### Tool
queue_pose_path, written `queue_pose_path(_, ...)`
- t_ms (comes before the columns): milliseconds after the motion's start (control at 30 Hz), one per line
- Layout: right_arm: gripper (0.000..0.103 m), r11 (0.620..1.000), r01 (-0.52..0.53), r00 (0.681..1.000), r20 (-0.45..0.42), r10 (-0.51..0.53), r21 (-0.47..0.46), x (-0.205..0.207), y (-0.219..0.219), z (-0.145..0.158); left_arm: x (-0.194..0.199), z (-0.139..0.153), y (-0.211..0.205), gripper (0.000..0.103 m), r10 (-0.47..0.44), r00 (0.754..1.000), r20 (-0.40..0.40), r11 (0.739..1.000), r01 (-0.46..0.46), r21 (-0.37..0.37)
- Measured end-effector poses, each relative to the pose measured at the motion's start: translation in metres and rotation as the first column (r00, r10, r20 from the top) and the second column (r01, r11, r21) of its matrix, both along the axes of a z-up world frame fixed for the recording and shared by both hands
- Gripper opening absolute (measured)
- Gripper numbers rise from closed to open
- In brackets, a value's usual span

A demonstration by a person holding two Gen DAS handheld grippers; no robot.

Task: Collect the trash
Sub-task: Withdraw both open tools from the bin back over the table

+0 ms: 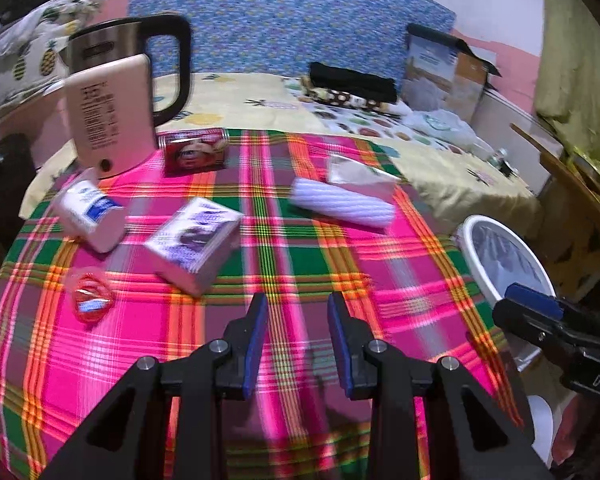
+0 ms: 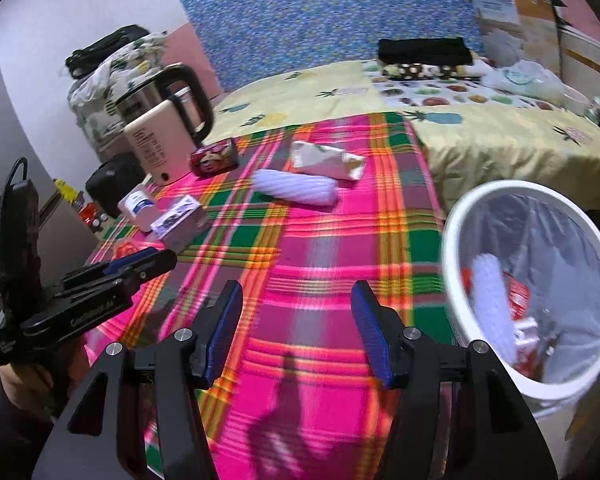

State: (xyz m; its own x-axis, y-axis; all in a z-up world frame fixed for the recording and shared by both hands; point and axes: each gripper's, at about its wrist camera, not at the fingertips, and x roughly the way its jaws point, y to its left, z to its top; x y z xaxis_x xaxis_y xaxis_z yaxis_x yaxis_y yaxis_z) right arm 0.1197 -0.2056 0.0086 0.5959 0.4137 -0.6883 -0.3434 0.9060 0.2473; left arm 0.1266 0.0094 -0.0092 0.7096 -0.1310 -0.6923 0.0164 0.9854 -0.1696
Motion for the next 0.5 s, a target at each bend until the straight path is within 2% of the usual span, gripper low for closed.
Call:
queue_pose_path(100, 0.058, 1.0, -0.029, 1.0, 0.0, 0.029, 0.0, 0.002, 0.014, 0.001, -0.001, 0.002, 0.021, 0.044, 0.04, 0.999, 0.007, 0.999, -0.04, -0.001)
queue_pose_path(367, 0.058, 0.997, -0.073, 0.997, -0.002, 0.073, 0.005, 0.011, 0.044, 0.003, 0.0, 0.007, 0.072, 0.047, 0.131, 0.991, 0.028, 0.991, -0.131, 0.012)
queue_pose_path(500, 0.058, 0.995, -0.1, 0.995, -0.003, 0.1, 0.004, 0.015, 0.064, 0.005, 0.003, 0.008, 0.1, 0.052, 0.169, 0.985, 0.039, 0.985, -0.17, 0.027)
